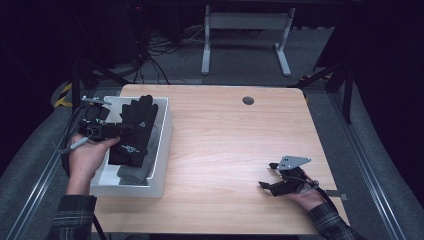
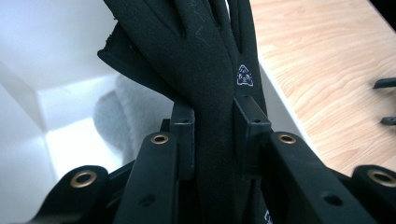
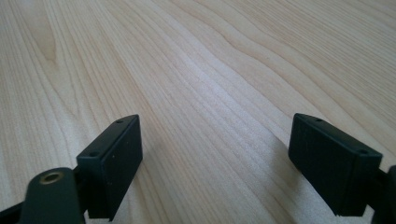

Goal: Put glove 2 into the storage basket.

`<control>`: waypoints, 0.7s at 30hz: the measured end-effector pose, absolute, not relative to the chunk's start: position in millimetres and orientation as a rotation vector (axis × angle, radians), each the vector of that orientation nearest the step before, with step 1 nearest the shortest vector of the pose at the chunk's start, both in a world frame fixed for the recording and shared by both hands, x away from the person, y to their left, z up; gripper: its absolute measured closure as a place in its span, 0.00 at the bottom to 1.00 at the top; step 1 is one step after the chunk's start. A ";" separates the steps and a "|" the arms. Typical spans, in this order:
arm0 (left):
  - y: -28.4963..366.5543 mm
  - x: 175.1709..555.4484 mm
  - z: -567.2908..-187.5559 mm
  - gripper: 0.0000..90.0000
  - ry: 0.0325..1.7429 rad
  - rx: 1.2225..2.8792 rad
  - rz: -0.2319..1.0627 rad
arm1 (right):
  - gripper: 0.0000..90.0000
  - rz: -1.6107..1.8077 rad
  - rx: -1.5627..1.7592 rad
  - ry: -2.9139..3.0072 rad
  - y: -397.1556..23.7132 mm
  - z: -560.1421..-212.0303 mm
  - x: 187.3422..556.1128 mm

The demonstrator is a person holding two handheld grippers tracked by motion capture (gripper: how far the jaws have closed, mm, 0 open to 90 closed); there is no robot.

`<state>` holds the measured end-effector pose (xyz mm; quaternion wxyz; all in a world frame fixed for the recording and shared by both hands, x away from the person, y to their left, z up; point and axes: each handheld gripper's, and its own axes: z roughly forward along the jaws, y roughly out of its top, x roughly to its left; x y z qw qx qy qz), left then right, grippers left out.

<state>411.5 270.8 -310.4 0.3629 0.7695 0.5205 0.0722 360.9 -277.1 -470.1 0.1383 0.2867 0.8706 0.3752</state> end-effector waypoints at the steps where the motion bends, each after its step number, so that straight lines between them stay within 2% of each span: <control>1: 270.9 413.4 -315.5 0.82 1.345 1.984 0.176 | 0.20 1.085 0.829 2.518 -277.1 -470.1 360.9; 11: 272.5 433.3 -362.0 0.82 1.392 2.002 0.056 | 0.20 1.085 0.829 2.518 -277.1 -470.1 360.9; 15: 272.3 437.1 -375.6 0.80 1.425 2.023 0.069 | 0.20 1.085 0.829 2.518 -277.1 -470.1 360.9; 18: 276.1 439.6 -383.6 0.77 1.439 2.018 0.082 | 0.20 1.085 0.829 2.518 -277.1 -470.1 360.9; 21: 277.0 440.1 -386.0 0.67 1.458 2.017 0.120 | 0.20 1.085 0.829 2.518 -277.1 -470.1 360.9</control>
